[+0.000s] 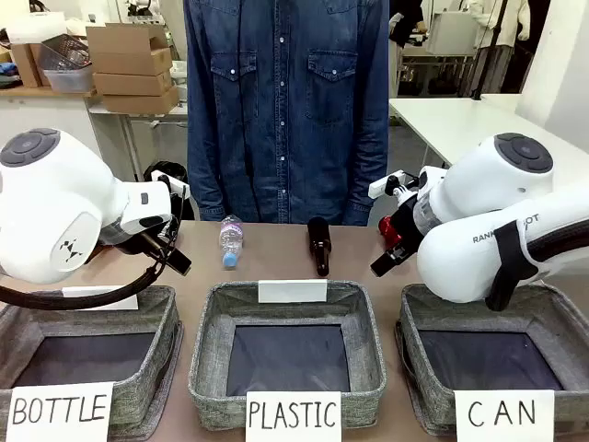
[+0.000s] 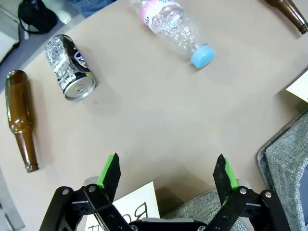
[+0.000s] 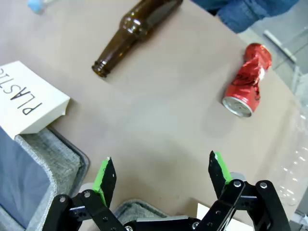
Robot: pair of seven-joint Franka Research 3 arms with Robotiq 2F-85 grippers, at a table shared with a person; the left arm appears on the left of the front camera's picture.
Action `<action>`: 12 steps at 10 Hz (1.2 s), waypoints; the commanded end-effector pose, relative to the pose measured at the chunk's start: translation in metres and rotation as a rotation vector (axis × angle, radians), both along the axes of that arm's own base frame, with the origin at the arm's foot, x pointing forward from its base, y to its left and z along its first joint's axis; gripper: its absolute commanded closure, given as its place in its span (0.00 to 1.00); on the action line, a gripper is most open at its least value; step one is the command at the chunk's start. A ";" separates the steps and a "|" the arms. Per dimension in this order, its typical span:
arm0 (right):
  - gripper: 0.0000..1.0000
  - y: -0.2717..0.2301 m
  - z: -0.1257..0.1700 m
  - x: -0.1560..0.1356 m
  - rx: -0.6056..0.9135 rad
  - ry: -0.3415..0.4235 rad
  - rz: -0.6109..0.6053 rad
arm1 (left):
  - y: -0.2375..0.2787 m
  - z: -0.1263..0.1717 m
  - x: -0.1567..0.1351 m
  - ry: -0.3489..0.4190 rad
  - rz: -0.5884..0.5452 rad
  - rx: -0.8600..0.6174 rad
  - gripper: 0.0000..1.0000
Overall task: Sort the can waste into the basket.
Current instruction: Pick up the can waste from the table and place it in the right Fabric basket.
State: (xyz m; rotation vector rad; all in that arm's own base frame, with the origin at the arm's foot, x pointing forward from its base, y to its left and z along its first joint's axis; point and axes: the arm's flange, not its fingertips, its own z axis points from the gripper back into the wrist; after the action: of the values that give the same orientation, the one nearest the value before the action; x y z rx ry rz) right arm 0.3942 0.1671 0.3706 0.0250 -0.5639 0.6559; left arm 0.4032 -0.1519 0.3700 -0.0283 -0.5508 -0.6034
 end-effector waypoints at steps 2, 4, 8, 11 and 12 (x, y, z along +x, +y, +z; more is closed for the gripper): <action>0.00 0.000 0.000 0.000 0.000 0.000 0.000 | 0.000 0.000 0.000 0.000 0.000 0.000 0.00; 0.00 0.000 0.000 0.000 0.000 0.000 0.000 | 0.000 0.000 0.000 0.000 0.000 0.000 0.00; 0.00 0.000 0.000 0.000 0.000 0.000 0.000 | 0.000 0.000 0.000 0.000 0.000 0.000 0.00; 0.00 0.000 0.000 0.000 0.000 0.000 0.000 | 0.000 0.000 0.000 0.000 0.000 0.000 0.00; 0.00 -0.005 0.017 -0.005 -0.016 -0.012 0.089 | 0.001 0.018 -0.008 0.027 -0.069 -0.018 0.00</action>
State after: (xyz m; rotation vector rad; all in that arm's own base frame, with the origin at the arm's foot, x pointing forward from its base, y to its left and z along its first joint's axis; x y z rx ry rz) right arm 0.3931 0.1682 0.3737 0.0217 -0.5676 0.6775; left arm 0.4009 -0.1552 0.3730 -0.0358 -0.5471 -0.6187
